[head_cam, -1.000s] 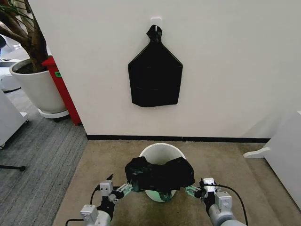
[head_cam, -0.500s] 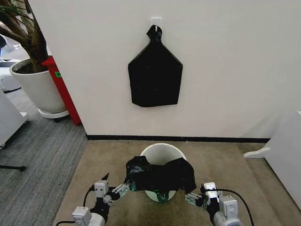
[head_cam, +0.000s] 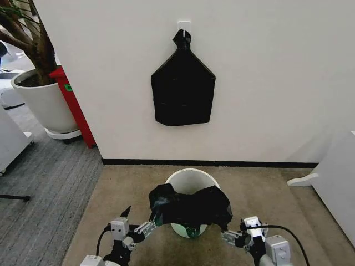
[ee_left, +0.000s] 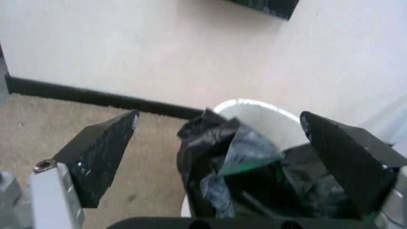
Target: Place the garbage bag over the trash bin.
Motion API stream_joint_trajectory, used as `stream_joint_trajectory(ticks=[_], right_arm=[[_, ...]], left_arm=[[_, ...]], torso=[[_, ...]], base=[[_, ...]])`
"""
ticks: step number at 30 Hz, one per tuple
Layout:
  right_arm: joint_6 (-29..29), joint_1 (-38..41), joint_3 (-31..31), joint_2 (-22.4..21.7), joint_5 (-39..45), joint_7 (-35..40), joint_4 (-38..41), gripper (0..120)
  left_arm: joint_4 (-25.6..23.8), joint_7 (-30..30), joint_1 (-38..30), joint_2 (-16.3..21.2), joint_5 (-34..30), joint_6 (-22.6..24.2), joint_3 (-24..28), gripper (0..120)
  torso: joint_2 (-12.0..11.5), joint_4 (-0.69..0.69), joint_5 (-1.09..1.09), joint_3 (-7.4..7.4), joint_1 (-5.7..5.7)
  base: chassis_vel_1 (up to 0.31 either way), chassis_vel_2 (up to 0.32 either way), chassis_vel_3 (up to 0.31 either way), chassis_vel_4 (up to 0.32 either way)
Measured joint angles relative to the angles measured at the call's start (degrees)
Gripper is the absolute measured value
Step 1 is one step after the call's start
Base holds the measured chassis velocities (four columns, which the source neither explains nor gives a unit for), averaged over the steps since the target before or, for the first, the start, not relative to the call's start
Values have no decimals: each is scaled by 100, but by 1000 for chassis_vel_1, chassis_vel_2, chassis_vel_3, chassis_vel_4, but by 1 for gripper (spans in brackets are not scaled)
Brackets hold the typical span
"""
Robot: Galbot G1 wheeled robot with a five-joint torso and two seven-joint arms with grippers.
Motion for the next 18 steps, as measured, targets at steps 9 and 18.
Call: stream_joint_trajectory(ticks=[9, 18], right_arm=[[1120, 1754, 208, -646, -120, -1078, -572, 100], [864, 4829, -1568, -1877, 794, -2211, -2049, 100]], left_arm=[[-85, 34, -234, -357, 335, -329, -203, 100], [-171, -314, -694, -1061, 716, -213, -679, 100]], torso=[[0, 1, 1, 1, 0], [0, 2, 0, 1, 1]], base=[[0, 0, 0, 0], [0, 0, 0, 0]])
